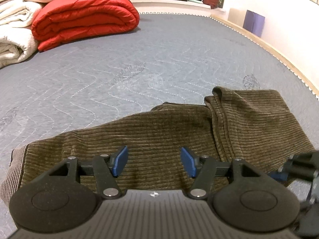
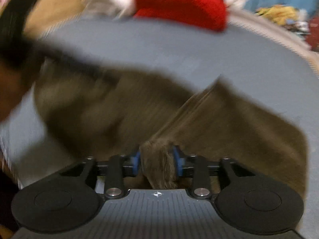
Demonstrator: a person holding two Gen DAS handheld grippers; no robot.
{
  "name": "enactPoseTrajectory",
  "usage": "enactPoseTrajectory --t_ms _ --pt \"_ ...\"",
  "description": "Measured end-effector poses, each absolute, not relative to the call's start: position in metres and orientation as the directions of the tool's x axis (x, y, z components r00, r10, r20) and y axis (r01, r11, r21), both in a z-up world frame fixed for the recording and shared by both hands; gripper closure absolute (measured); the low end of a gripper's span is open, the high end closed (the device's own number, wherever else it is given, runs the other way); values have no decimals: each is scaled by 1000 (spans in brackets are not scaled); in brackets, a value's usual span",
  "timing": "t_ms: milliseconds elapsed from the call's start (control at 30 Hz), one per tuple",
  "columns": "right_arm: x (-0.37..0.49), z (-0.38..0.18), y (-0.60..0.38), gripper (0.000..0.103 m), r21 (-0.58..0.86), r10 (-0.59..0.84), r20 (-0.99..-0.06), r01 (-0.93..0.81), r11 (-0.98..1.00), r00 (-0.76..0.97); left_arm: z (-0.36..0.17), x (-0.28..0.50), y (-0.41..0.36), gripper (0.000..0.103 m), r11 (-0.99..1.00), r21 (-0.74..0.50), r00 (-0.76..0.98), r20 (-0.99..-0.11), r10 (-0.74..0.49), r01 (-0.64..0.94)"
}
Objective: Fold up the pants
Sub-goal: 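Fold the cuff end over toward the waistband with the right tool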
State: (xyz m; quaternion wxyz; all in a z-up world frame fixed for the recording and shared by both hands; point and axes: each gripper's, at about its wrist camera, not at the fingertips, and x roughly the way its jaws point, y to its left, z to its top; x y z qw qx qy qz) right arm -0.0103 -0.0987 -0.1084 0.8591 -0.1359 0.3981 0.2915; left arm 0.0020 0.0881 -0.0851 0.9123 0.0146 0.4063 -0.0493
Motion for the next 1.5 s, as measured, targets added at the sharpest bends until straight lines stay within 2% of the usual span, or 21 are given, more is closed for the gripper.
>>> enactPoseTrajectory --t_ms 133,233,400,700,733,767,800,900,1000,1067,1133,1167,1200,1233,1300,1500 --pt "-22 -103 -95 54 66 487 -757 -690 720 436 -89 3 88 37 995 -14 657 -750 -79 104" --pt "-24 -91 -106 53 153 571 -723 -716 682 389 -94 8 85 37 995 -16 655 -751 -80 103" --pt "-13 -84 -137 53 85 514 -698 -655 751 499 -97 16 72 38 992 -23 661 -744 -101 126" --pt "-3 -112 -141 54 103 491 -743 -647 755 454 -101 25 55 38 988 -24 652 -749 -120 155" --pt "-4 -113 -140 58 106 492 -745 -648 754 451 -101 26 55 38 987 -23 651 -750 -120 156" --pt "-3 -114 -139 77 113 499 -746 -654 748 441 -101 26 54 38 987 -21 649 -751 -120 158" --pt "-2 -113 -140 83 122 509 -745 -662 740 431 -102 26 54 38 987 -17 648 -753 -118 159" --pt "-9 -106 -130 87 70 527 -725 -714 697 443 -103 26 55 38 988 -16 645 -755 -115 156" --pt "-33 -102 -121 87 -77 532 -711 -803 591 460 -103 27 57 38 988 -18 645 -756 -113 152" --pt "-37 -110 -119 86 -128 500 -729 -811 571 467 -103 28 57 38 988 -19 644 -757 -113 152" --pt "-37 -114 -116 79 -121 492 -742 -813 570 455 -103 28 55 38 987 -16 642 -758 -115 158" --pt "-37 -113 -116 74 -120 494 -739 -811 573 458 -104 28 55 38 987 -15 641 -759 -116 162" --pt "-38 -111 -115 63 -118 497 -735 -809 576 461 -104 27 54 38 986 -12 640 -759 -116 165" --pt "-38 -110 -113 59 -112 504 -731 -810 576 460 -104 26 54 38 986 -8 639 -760 -115 167" --pt "-38 -113 -106 55 -117 505 -730 -813 571 460 -106 26 54 38 986 -2 637 -763 -109 166" --pt "-34 -128 -92 52 -182 467 -732 -802 569 497 -104 25 60 38 988 -13 642 -759 -109 153"
